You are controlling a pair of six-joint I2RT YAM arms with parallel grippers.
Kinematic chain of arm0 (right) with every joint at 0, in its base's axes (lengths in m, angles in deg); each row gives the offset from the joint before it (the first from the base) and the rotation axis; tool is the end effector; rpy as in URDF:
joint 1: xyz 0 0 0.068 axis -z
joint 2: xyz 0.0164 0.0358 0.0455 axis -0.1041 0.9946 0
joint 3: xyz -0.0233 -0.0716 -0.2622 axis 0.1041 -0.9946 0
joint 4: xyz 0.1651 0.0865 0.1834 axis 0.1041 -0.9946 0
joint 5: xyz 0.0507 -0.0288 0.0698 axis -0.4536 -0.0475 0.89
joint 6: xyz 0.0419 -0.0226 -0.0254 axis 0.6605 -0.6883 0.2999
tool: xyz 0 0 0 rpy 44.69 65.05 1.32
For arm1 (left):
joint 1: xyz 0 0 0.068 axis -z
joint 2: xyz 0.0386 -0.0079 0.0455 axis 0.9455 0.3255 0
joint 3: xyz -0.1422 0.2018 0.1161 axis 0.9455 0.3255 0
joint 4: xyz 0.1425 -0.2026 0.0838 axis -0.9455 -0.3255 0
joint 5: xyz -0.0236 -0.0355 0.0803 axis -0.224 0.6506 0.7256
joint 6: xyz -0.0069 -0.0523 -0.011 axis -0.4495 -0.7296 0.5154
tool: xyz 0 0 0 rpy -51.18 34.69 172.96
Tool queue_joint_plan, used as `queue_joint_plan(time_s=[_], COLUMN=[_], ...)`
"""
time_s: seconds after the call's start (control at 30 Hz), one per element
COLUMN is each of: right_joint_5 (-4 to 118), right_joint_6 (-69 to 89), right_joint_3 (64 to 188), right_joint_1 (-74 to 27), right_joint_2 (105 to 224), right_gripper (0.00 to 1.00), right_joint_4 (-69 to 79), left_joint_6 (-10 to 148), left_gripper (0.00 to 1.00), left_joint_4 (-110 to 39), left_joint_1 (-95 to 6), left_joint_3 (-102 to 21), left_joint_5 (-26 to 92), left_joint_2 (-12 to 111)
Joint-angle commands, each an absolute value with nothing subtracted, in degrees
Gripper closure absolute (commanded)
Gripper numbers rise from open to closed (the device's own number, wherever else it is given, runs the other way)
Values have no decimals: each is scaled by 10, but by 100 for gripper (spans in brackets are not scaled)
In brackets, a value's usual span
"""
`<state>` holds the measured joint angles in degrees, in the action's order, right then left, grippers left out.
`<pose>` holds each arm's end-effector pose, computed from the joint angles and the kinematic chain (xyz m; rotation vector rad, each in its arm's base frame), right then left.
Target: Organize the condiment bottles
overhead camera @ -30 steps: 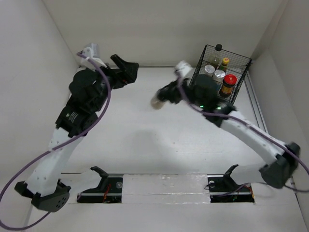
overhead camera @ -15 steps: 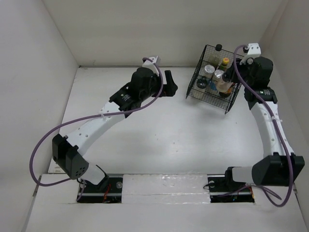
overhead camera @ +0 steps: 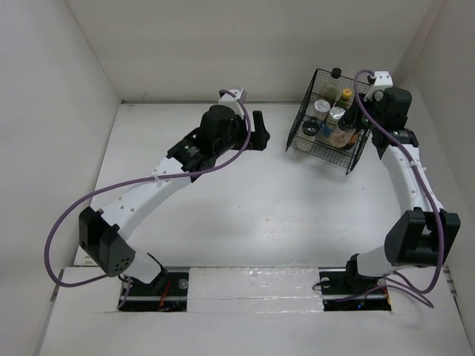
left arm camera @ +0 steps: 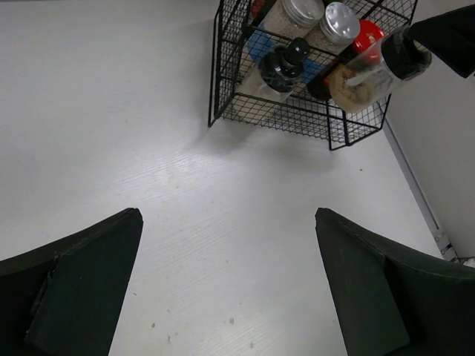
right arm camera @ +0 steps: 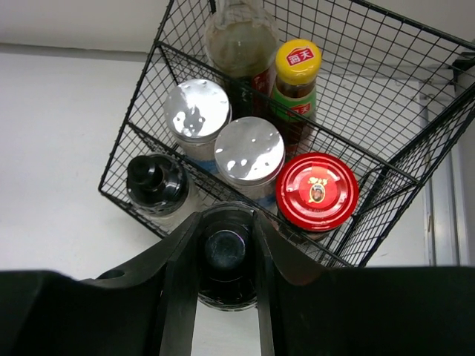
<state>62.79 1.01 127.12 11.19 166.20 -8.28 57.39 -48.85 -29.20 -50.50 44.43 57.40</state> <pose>0.3386 -0.0223 0.3710 -0.1085 1.9128 0.1490 0.2573 -0.2275 0.4071 0.2625 1.8320 -0.7606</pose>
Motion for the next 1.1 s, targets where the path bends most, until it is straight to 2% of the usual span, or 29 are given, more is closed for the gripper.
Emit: queue_joint_plan(time_s=[0.0,0.4,0.53,0.77,0.8,0.87,0.9,1.0,1.03,1.07], right_joint_5=[612,552,535,535,535,535,541,546,546,546], right_joint_6=[1,0,0,25,25,31,31,31,36,36], right_joint_3=[1269,1208,1183,1165,1165,1165,1165,1185,1196,1196], right_joint_1=[106,77,71,61,61,61,61,61,61,61], right_joint_2=[1666,1696,1702,1729,1729,1729,1729,1724,1708,1697], right_gripper=[98,98,95,70,58,45,30,10,0,0], right_joint_4=[-7,59,59,59,59,59,59,27,19,14], left_joint_6=[594,600,600,606,606,611,611,611,611,611], left_gripper=[1,1,1,1,1,1,1,1,1,1], left_joint_4=[-485,-490,-496,-509,-509,-514,-514,-519,-519,-519], left_joint_1=[-293,-293,-293,-293,-293,-293,-293,-293,-293,-293], left_joint_3=[-494,-489,-489,-501,-501,-501,-501,-506,-506,-512], left_joint_5=[454,460,455,405,412,425,425,432,432,426], left_joint_2=[553,558,569,590,590,590,590,590,590,595])
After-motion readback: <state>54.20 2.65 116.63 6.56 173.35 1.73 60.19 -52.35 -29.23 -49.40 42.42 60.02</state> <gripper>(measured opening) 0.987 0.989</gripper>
